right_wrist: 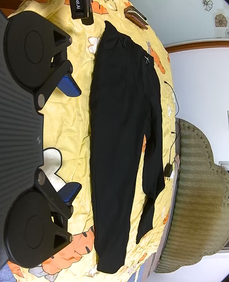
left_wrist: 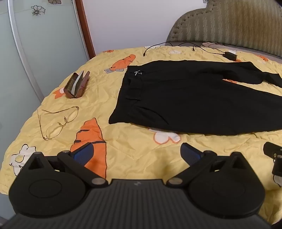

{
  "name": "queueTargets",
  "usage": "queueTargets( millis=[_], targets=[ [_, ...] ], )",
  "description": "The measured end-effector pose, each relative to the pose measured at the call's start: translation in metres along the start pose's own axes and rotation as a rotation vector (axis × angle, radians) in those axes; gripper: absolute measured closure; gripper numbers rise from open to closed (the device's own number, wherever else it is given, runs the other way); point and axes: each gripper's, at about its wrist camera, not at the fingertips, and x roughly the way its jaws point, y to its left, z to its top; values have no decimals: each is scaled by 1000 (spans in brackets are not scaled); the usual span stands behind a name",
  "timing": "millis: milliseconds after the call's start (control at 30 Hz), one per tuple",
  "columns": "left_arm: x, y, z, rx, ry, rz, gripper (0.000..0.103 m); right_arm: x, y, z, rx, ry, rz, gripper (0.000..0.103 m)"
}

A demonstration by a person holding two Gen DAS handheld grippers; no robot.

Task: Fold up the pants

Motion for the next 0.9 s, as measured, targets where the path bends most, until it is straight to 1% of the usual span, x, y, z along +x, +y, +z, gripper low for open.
queueTargets(
  millis=[267,467,567,767,900],
  targets=[
    [1,0,-2,-7,0,-2,0,0,-1,-1,-2,-5,5,0],
    [3,-2,-3,-11,22,-7,0,-3,-2,0,-36,-17,-11,0],
    [2,-3,-3,-10,24,-6,0,-4,-1,1,-25,-15,-3,0],
    [2,-4,-2,-7,23,-6,0,-3,0,2,-26,-11,-36,0],
    [1,-3,-3,-14,27,-10,0,-1,-1,2,-24,-4,-39,0]
  ],
)
